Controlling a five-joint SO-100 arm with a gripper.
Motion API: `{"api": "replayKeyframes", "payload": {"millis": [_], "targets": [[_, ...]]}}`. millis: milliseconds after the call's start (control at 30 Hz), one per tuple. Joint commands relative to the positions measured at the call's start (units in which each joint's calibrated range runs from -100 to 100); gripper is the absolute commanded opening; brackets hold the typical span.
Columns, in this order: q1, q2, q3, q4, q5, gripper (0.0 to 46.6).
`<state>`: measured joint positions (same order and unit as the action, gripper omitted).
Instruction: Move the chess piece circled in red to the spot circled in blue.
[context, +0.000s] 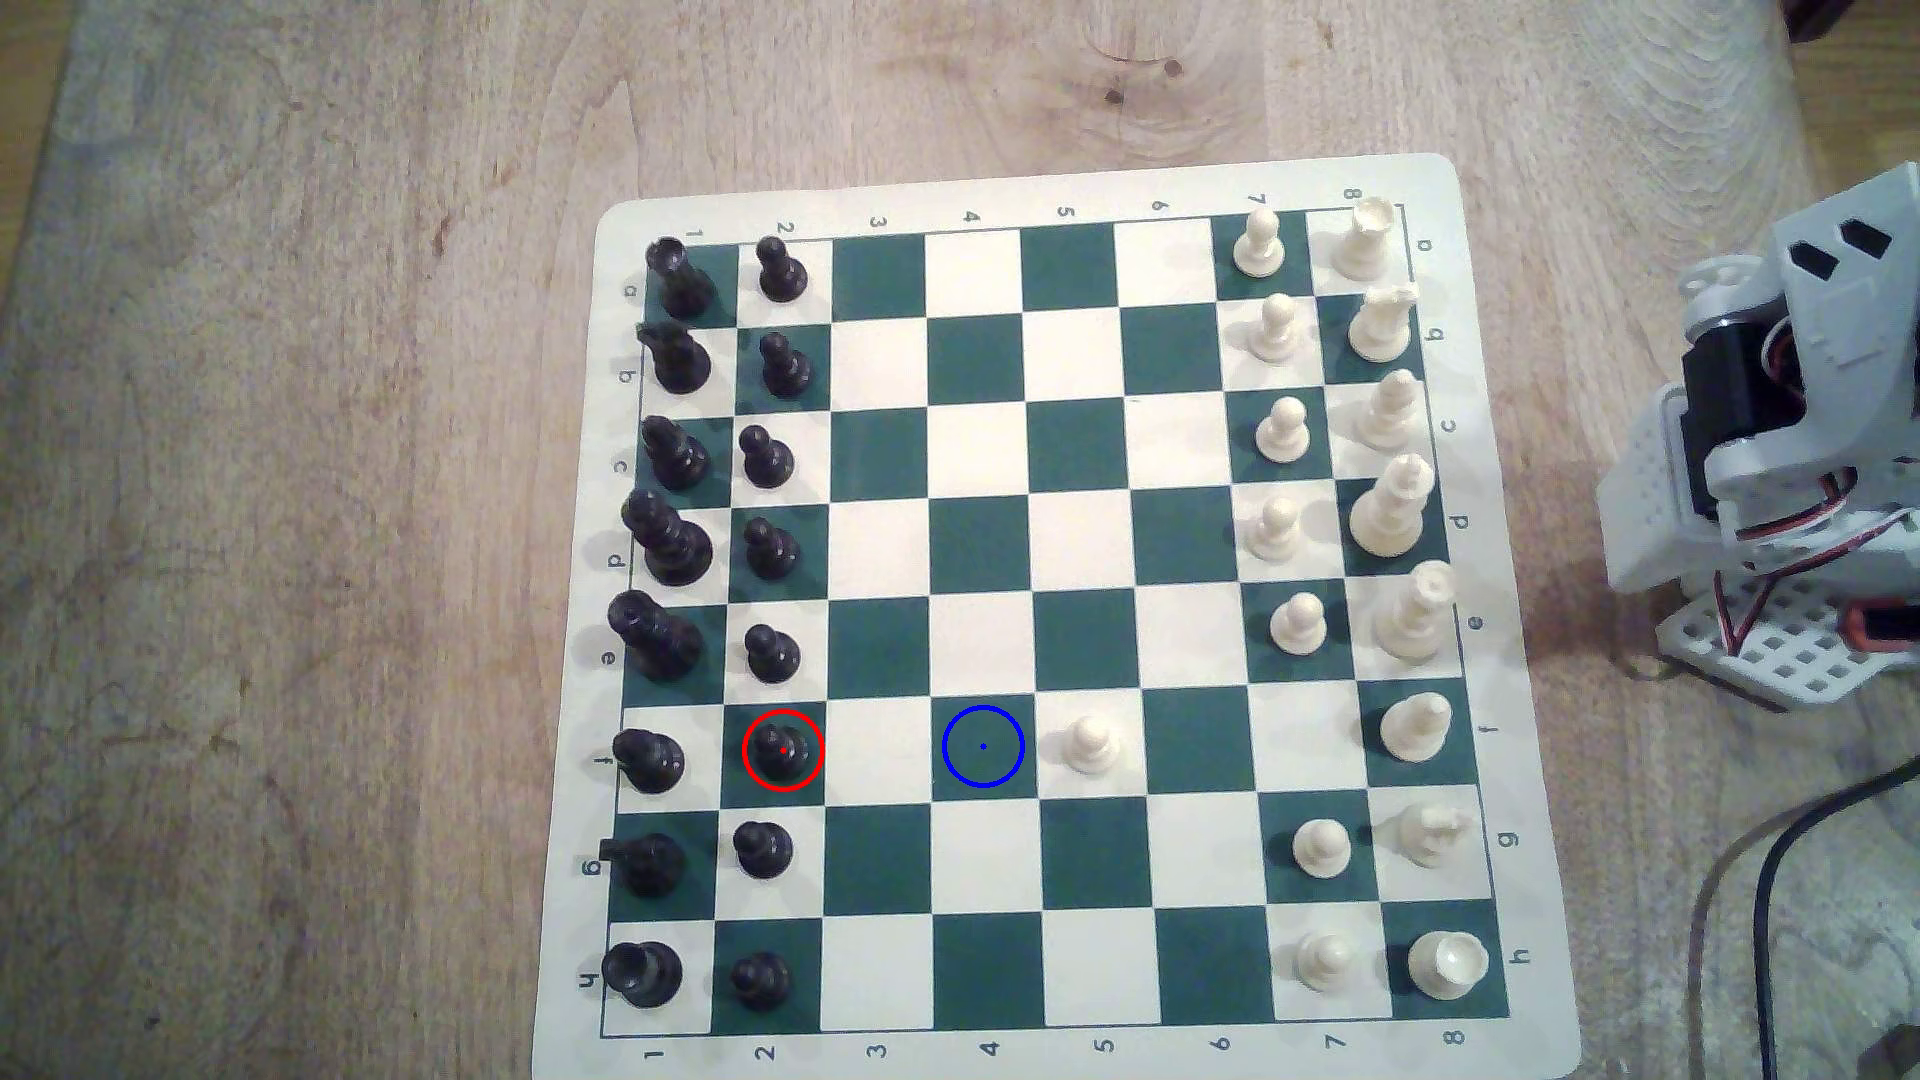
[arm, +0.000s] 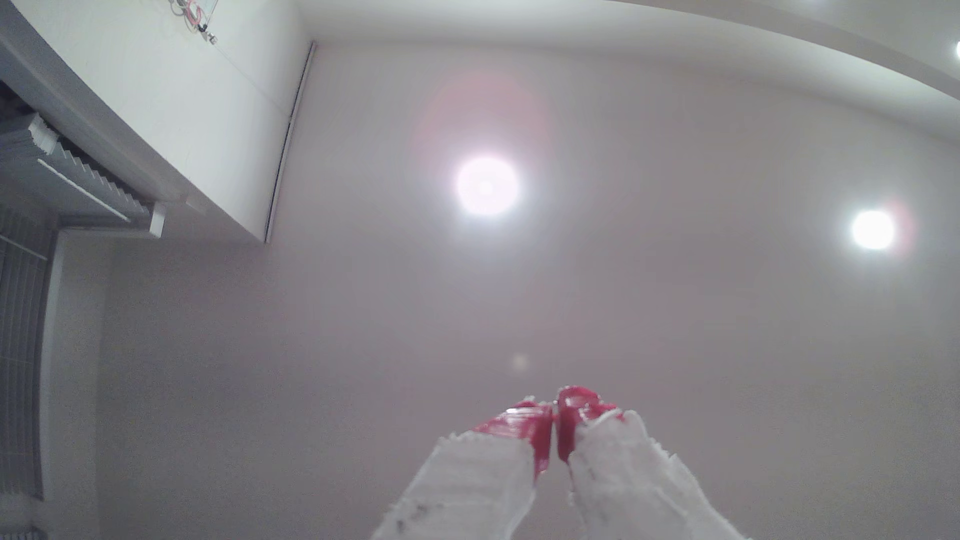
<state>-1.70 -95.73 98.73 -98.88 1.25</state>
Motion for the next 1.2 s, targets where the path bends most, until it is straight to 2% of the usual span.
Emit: {"api": "replayKeyframes", "payload": {"millis": [0,100,200,333,500,767,800,1000,1067,1100,1167], "targets": [[2.8,-0.1,1.2,-0.8,0.1,0.2],[2.4,-0.1,1.2,5.2,0.1,0.2],[2.1,-0.1,-0.2,25.5,0.1,0.2],[4.6,-0.1,-2.6,40.8,-0.1,0.2],[7.8,0.0,-6.0,68.4,-0.2,0.2],[10.2,0.8,-11.8,92.1,-0.3,0.2],[10.0,4.0,-15.1,97.5,-0.3,2.0],[6.2,22.2,-30.8,111.8,-0.3,0.2],[5.3,27.7,-35.2,115.8,-1.2,0.2],[4.4,32.7,-39.6,119.7,-2.5,0.2],[3.5,37.5,-44.1,124.0,-2.8,0.2]]}}
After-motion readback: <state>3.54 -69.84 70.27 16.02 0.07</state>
